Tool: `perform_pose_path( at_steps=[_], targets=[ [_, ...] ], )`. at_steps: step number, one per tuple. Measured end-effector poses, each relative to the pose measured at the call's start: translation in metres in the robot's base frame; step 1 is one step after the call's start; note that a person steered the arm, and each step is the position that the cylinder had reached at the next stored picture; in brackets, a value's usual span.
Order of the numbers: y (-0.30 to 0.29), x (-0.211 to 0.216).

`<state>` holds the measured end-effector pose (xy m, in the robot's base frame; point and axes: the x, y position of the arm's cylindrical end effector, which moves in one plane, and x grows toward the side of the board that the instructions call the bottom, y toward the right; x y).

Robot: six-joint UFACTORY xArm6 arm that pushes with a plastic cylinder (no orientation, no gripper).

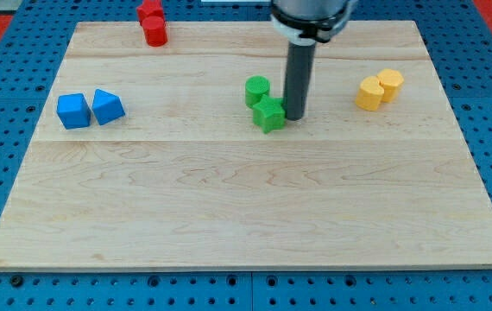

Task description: Slide yellow hexagon along with yellow heart slightly left

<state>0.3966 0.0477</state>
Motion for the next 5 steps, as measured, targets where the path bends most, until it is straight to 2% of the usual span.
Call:
perform_pose_path(
  at_steps=[1,2,3,4,5],
  targets=[
    [-0.017,0.000],
    [0.049,0.003],
    [0.147,0.008],
    [0.224,-0.016],
    [0.231,-0.079]
  ],
)
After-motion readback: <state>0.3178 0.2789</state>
